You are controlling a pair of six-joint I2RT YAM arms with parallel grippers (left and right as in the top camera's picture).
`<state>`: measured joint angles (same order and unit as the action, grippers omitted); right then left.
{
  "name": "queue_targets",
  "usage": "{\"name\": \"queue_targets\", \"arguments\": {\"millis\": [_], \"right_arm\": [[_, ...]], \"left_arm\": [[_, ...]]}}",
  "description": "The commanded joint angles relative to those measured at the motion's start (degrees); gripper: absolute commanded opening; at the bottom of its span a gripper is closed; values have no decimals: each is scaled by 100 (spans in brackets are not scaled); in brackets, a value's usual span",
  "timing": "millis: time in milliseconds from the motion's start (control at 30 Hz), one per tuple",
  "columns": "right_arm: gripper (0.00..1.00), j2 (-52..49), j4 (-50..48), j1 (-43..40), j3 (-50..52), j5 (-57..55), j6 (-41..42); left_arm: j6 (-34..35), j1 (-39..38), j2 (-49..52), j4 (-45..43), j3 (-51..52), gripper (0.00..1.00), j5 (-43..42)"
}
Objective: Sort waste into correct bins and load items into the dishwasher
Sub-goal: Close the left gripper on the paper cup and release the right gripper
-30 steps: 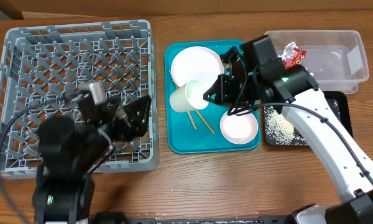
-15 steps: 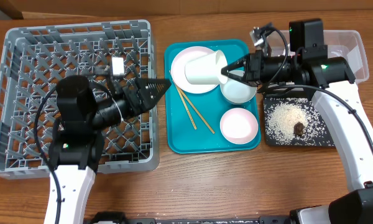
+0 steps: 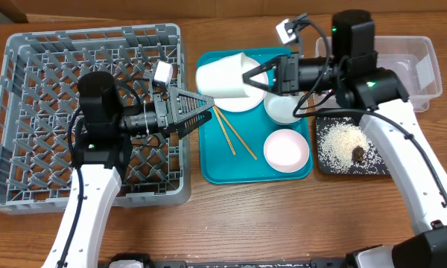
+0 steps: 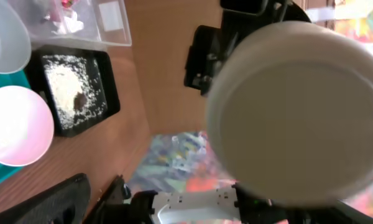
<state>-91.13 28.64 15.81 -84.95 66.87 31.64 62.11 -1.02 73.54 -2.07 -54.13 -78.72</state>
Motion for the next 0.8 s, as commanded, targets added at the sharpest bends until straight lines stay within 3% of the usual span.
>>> {"name": "queue_targets", "arguments": {"millis": [0, 200, 767], "right_arm": [[4, 39, 37, 166, -83, -144, 142], [4, -170, 9, 170, -83, -74, 142], [4, -223, 0, 466, -83, 59, 116]], "left_arm": [[455, 26, -20, -455, -90, 100, -393], [1373, 26, -17, -1580, -90, 100, -509], [1469, 90, -13, -1622, -90, 100, -251]]}}
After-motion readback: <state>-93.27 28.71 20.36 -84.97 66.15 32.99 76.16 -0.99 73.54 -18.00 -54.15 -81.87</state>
